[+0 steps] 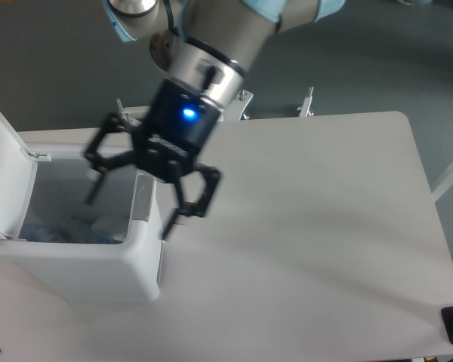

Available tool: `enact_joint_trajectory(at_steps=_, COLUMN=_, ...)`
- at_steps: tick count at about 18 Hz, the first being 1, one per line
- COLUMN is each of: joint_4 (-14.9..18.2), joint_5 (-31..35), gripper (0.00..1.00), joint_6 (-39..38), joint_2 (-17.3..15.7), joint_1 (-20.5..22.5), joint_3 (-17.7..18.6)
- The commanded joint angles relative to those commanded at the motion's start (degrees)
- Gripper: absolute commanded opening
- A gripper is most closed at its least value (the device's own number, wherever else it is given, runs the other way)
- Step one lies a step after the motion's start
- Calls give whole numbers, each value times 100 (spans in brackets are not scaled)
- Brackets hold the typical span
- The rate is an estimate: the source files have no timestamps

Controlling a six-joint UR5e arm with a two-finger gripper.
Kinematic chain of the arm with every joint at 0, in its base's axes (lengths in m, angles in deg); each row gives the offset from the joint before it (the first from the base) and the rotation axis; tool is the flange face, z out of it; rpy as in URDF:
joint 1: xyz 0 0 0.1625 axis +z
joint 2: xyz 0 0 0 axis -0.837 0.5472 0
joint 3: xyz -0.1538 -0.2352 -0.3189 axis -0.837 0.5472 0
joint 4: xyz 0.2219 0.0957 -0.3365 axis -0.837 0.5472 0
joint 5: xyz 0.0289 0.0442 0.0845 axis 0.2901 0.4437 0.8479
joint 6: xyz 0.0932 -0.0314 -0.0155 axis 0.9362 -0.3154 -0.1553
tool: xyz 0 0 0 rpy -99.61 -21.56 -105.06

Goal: Place the trash in the trash can

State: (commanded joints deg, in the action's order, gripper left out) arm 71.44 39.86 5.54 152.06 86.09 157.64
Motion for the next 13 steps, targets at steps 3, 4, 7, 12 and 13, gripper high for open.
enact_joint_trajectory(at_steps=3, joint_4=70, joint_5=1793, gripper=100, joint_6=326, joint_2=131, joint_1=79, joint_3=238)
enact_joint_trajectory(at_steps=4, joint_4=88, joint_5=2173, gripper=100, joint_6=440, joint_2=210, joint_1=105, joint_3=256)
enact_joint_trajectory(at_steps=7, joint_4=298, joint_5=2537, gripper=100, joint_6=1735, joint_2=404, joint_1=263, joint_3=378)
enact_joint_trajectory(at_steps=12, joint_4=1018, joint_5=3396, gripper=100, joint_6=5342, joint_2=360, joint_1=475, joint_3=915)
enact_joint_trajectory(at_steps=13, joint_4=1133, joint_5=3494, gripper=100, joint_6=5441, joint_2=378, joint_1=466, joint_3=889)
